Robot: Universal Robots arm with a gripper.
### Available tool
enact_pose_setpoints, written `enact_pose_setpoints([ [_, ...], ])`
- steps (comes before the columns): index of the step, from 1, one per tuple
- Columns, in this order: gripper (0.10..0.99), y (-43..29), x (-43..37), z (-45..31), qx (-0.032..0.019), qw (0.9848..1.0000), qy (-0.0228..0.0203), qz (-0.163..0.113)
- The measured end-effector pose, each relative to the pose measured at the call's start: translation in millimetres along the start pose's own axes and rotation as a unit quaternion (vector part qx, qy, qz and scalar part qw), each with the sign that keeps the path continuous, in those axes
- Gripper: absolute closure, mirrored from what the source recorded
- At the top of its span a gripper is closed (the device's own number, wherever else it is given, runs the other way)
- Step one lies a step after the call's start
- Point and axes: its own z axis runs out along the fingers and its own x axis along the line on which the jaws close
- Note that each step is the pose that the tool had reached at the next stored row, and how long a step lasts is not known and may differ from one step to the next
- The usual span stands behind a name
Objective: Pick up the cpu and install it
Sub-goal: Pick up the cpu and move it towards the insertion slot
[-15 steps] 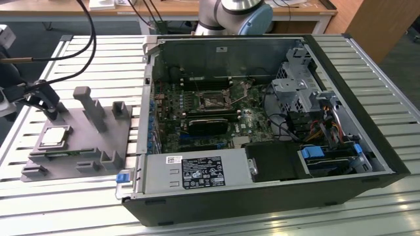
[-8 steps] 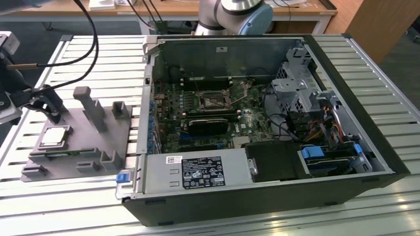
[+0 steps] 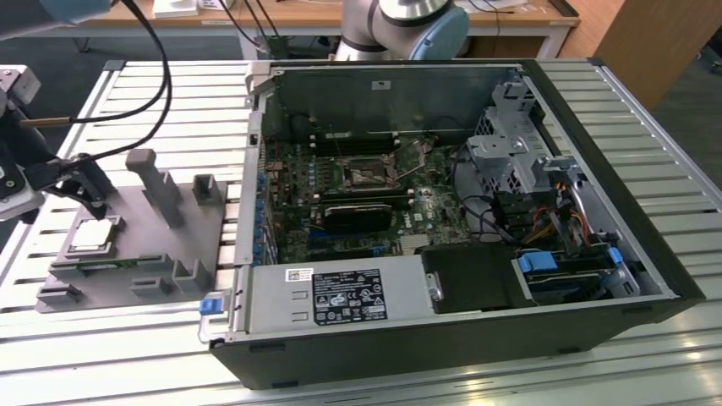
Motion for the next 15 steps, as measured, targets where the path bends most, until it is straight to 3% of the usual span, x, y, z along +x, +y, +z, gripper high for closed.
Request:
enact_pose_setpoints([
  [15, 0.208, -1.3, -1.5, 27.2, -0.0005, 1.0, 0.0001, 0.0],
])
